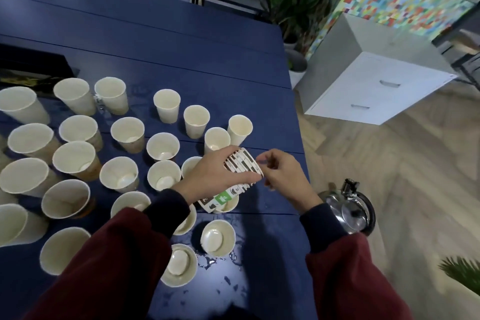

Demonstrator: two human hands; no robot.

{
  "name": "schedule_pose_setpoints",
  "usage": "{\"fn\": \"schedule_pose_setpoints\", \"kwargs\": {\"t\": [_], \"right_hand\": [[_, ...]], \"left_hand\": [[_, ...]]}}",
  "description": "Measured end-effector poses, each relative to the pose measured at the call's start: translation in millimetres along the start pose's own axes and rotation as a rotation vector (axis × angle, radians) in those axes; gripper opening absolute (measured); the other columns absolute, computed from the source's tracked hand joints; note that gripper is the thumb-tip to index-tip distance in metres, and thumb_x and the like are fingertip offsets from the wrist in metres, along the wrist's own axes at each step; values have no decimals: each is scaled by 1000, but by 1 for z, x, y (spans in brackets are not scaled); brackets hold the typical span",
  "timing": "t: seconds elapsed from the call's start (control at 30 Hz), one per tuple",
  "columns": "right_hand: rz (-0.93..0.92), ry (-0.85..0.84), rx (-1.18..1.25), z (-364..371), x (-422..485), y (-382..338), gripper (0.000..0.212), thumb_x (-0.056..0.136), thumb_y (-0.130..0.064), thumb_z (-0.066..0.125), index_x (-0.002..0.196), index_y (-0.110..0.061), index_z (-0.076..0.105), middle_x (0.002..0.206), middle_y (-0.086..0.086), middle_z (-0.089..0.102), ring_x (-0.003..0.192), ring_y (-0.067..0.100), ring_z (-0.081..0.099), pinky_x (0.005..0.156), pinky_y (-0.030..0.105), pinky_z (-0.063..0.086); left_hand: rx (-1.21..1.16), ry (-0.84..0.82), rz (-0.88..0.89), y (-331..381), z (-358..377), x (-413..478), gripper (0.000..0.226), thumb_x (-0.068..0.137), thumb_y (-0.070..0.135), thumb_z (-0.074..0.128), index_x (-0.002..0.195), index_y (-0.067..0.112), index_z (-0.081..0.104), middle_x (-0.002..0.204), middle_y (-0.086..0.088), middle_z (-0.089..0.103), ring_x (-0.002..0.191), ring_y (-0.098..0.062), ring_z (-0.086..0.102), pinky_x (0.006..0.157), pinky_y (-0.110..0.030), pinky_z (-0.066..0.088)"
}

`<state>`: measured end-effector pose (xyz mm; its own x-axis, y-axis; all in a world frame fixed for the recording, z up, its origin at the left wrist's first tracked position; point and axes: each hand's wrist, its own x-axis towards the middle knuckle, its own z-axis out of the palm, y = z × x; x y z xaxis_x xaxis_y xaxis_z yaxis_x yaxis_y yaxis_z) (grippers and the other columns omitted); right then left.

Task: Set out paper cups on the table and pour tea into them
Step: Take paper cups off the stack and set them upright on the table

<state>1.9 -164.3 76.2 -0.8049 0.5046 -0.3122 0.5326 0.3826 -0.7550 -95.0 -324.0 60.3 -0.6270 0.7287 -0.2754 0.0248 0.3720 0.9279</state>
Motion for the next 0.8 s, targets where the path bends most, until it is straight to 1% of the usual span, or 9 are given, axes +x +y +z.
{"fn": "schedule_pose_setpoints", "kwargs": {"t": [0.07, 0.23, 0.33, 0.43, 0.5, 0.6, 0.63, 0.7, 0.8], "right_hand": [[49, -87, 12, -9, -1, 6, 9, 93, -14, 64, 90, -7, 68, 73, 4, 66, 49, 6, 54, 48, 18, 45], [105, -221, 106, -29, 5, 16, 22, 94, 4, 57, 77, -8, 63, 55, -6, 61, 45, 1, 49, 48, 15, 41], [127, -44, 167, -42, 16, 28, 25, 95, 3, 55, 74, -9, 62, 57, -1, 63, 47, 3, 55, 48, 15, 46], [157, 198, 332, -56, 34, 43, 14, 99, -5, 59, 85, -3, 59, 85, 17, 67, 72, 21, 67, 53, 16, 55], [155, 271, 288, -55, 45, 55, 12, 98, -8, 60, 88, -2, 58, 100, 23, 67, 86, 31, 71, 54, 18, 56], [159, 300, 100, -42, 53, 62, 11, 94, -9, 60, 90, 1, 60, 96, 16, 67, 84, 23, 68, 48, 11, 50], [165, 296, 100, -35, 57, 65, 9, 93, -7, 60, 88, 0, 59, 95, 14, 66, 85, 22, 67, 50, 13, 51], [212, 282, 151, -23, 66, 70, 11, 88, -5, 61, 79, -7, 55, 93, 12, 65, 93, 28, 69, 66, 32, 62], [266, 246, 158, -11, 76, 73, 17, 86, -4, 62, 74, -13, 52, 81, -1, 57, 99, 31, 67, 81, 49, 61]], "left_hand": [[-10, -27, 19, 3, 6, 0, 47, 67, 49, 88, 103, 28, 67, 92, 3, 74, 85, -13, 71, 82, -35, 58], [-22, -64, -16, 8, 18, -5, 45, 69, 49, 87, 96, 18, 67, 86, -5, 74, 75, -16, 70, 76, -39, 57], [-54, -48, -51, 8, 19, -11, 39, 73, 45, 86, 101, 23, 69, 90, -1, 76, 84, -21, 73, 78, -35, 57], [-99, 25, -101, 6, 22, -14, 33, 76, 41, 85, 99, 21, 70, 88, 0, 77, 82, -14, 73, 71, -24, 56], [-123, 55, -128, 3, 24, -14, 38, 75, 45, 85, 100, 21, 69, 88, 1, 77, 80, -10, 73, 67, -21, 54], [-97, 83, -155, 3, 25, -15, 43, 72, 49, 85, 102, 24, 67, 87, 7, 77, 78, -3, 72, 62, -14, 49], [-86, 88, -156, 3, 26, -15, 40, 73, 47, 84, 100, 23, 67, 85, 8, 76, 76, -1, 71, 60, -12, 48], [-57, 106, -153, 3, 28, -15, 35, 74, 44, 84, 95, 23, 66, 80, 9, 75, 70, 2, 68, 58, -11, 46], [8, 123, -162, 0, 31, -15, 33, 74, 44, 84, 89, 22, 64, 78, 7, 72, 70, -3, 66, 63, -18, 47]]}}
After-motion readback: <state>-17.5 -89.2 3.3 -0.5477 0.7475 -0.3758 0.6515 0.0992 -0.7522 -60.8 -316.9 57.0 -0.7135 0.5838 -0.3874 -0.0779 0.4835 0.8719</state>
